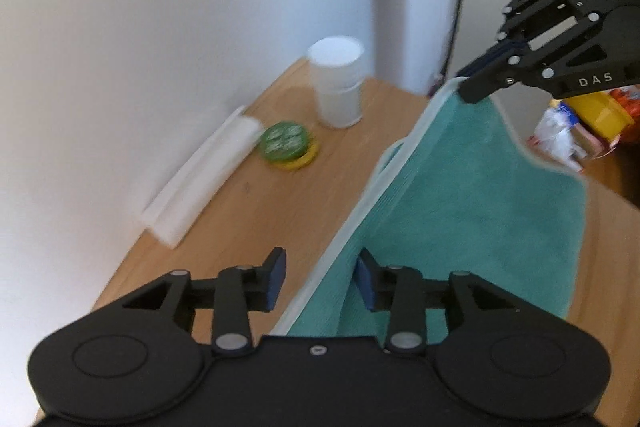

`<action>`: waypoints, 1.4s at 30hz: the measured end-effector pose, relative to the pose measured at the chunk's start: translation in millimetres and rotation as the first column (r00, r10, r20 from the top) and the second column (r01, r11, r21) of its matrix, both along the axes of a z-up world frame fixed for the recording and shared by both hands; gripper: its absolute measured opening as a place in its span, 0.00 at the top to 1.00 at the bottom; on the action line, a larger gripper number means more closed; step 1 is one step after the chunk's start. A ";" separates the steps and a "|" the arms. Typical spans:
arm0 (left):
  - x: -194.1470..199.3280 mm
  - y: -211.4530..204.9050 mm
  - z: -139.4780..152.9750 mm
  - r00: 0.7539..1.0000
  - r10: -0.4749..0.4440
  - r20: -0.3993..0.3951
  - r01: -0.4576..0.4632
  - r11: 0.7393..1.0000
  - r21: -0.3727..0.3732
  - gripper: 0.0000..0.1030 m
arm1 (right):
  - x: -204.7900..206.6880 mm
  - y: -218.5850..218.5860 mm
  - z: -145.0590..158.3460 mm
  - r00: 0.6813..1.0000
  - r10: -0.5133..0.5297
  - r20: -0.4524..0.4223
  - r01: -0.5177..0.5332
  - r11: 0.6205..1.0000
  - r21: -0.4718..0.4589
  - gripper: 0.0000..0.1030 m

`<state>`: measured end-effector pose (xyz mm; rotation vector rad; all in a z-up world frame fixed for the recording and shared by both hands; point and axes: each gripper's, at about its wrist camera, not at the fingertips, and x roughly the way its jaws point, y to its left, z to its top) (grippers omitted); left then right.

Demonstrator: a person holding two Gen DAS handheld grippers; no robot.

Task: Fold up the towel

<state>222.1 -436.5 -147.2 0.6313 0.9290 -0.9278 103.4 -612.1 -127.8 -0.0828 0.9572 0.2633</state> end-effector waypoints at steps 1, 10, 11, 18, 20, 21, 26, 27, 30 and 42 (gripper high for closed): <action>2.1 3.0 0.3 1.000 0.010 -0.003 -0.010 1.000 0.001 0.60 | 1.5 -0.4 -5.5 1.000 0.002 -0.007 -0.002 1.000 -0.010 0.97; 1.0 53.8 12.2 0.996 0.077 0.035 -0.079 0.995 0.060 0.59 | 13.0 9.2 -35.3 0.999 0.027 -0.034 -0.030 0.996 -0.088 0.97; -0.2 59.7 13.4 0.996 0.081 0.045 -0.084 0.994 0.068 0.59 | 14.0 10.4 -37.2 0.999 0.027 -0.036 -0.030 0.995 -0.096 0.97; -14.9 90.5 25.7 1.000 0.019 0.019 -0.020 0.998 0.066 0.39 | 11.3 24.6 -37.9 0.999 0.048 -0.014 -0.050 0.985 -0.162 0.94; -14.5 93.8 18.7 1.000 0.020 0.019 -0.022 0.996 0.090 0.39 | 10.9 25.2 -30.2 0.999 0.041 0.000 -0.040 0.982 -0.184 0.79; -14.0 96.0 13.5 1.000 0.026 0.017 -0.028 0.994 0.102 0.39 | 10.1 25.3 -26.0 0.999 0.034 0.018 -0.029 0.980 -0.197 0.75; -18.1 98.2 -1.0 0.999 0.016 0.043 -0.021 0.992 0.127 0.39 | -3.5 53.0 -3.9 0.991 0.104 0.085 -0.077 0.960 -0.271 0.73; -19.8 98.8 -4.1 0.999 0.010 0.049 -0.016 0.991 0.129 0.40 | -6.2 60.2 -3.0 0.988 0.129 0.089 -0.097 0.951 -0.294 0.73; -22.3 100.7 -9.4 0.998 0.003 0.066 -0.012 0.991 0.131 0.39 | -17.7 94.3 1.8 0.973 0.207 0.105 -0.146 0.897 -0.418 0.73; -32.0 119.2 26.1 0.985 0.121 0.122 -0.122 0.993 0.004 0.39 | -32.8 162.6 -6.4 0.916 0.400 0.007 -0.400 0.916 -0.019 0.73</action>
